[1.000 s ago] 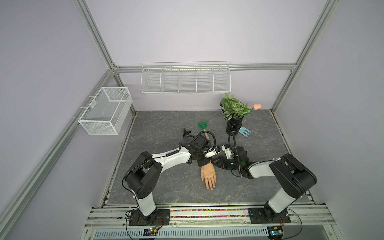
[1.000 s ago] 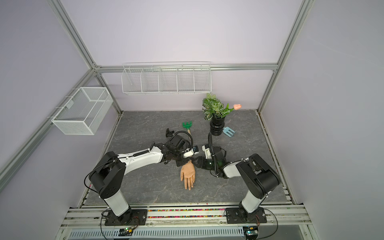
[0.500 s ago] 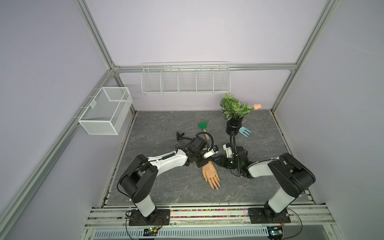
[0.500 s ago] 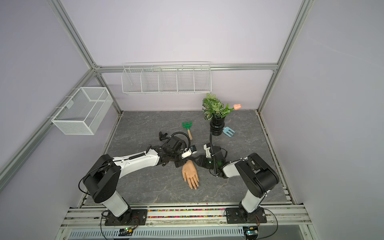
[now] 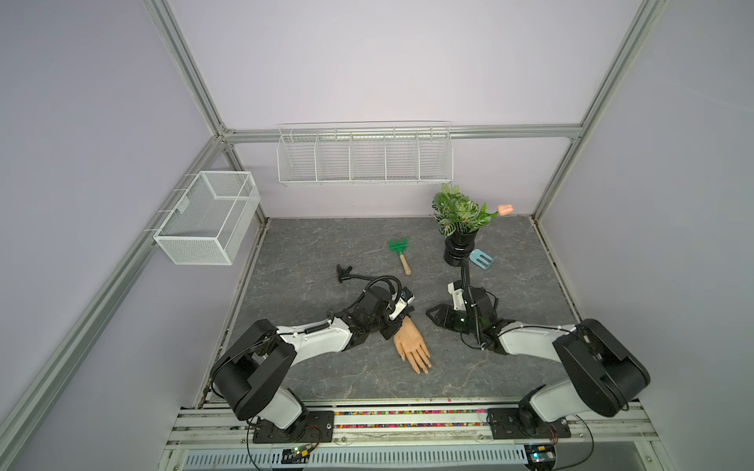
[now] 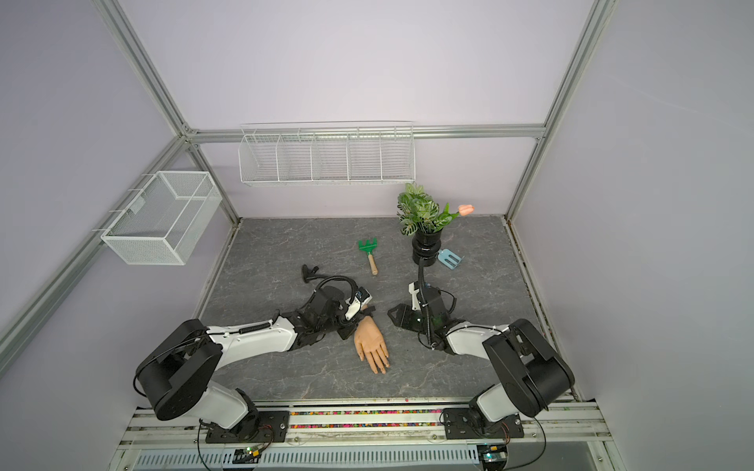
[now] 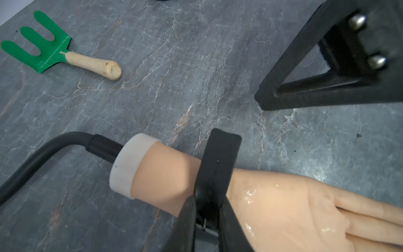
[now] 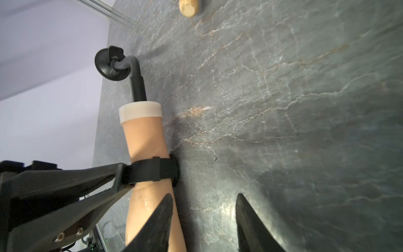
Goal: Take off the watch
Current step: Untie the watch from the hand.
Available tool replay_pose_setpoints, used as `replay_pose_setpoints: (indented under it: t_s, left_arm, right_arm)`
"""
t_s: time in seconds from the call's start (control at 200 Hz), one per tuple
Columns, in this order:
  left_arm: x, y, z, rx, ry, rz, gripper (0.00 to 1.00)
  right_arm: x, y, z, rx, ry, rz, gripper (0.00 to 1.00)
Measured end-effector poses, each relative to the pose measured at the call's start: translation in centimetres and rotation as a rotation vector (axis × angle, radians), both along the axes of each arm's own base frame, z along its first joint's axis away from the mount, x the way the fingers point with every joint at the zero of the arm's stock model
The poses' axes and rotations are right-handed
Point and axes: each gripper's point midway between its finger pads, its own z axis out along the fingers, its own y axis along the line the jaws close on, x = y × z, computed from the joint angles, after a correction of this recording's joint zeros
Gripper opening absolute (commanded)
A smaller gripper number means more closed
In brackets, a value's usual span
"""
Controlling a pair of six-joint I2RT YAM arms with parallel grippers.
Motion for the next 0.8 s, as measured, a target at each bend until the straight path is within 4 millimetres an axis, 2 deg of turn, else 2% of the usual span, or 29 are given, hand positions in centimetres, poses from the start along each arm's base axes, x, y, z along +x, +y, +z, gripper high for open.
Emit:
replay_pose_setpoints:
  t_s: [0.185, 0.32, 0.345, 0.38, 0.425, 0.47, 0.56, 0.625, 0.8]
  left_arm:
    - [0.4, -0.5, 0.6, -0.071, 0.008, 0.041, 0.22]
    - [0.2, -0.5, 0.5, -0.094, 0.013, 0.045, 0.29]
    - [0.2, -0.6, 0.5, -0.096, 0.013, 0.040, 0.34]
    - [0.1, -0.8, 0.6, -0.096, 0.009, 0.029, 0.53]
    - [-0.1, -1.0, 0.7, -0.099, 0.002, 0.019, 0.73]
    - [-0.2, -1.1, 0.7, -0.099, -0.002, 0.012, 0.82]
    - [-0.5, -1.1, 1.0, -0.105, -0.010, 0.014, 0.85]
    - [-0.6, -0.7, 2.0, -0.128, -0.023, 0.026, 0.86]
    - [-0.9, 0.6, 7.1, -0.256, -0.117, 0.076, 0.88]
  right_arm:
    - [0.7, -0.1, 4.0, -0.006, -0.131, 0.022, 0.53]
    - [0.3, 1.1, 4.8, 0.022, -0.163, 0.101, 0.56]
    - [0.2, 1.3, 4.8, 0.030, -0.162, 0.116, 0.57]
    - [0.0, 1.6, 4.9, 0.040, -0.159, 0.135, 0.58]
    - [-0.1, 2.0, 5.0, 0.055, -0.160, 0.153, 0.58]
    - [-0.2, 2.2, 5.2, 0.066, -0.160, 0.165, 0.58]
    - [-0.4, 2.5, 5.4, 0.077, -0.163, 0.182, 0.59]
    - [-0.6, 2.4, 5.5, 0.070, -0.171, 0.195, 0.59]
    - [-1.3, 2.4, 6.8, 0.039, -0.217, 0.255, 0.60]
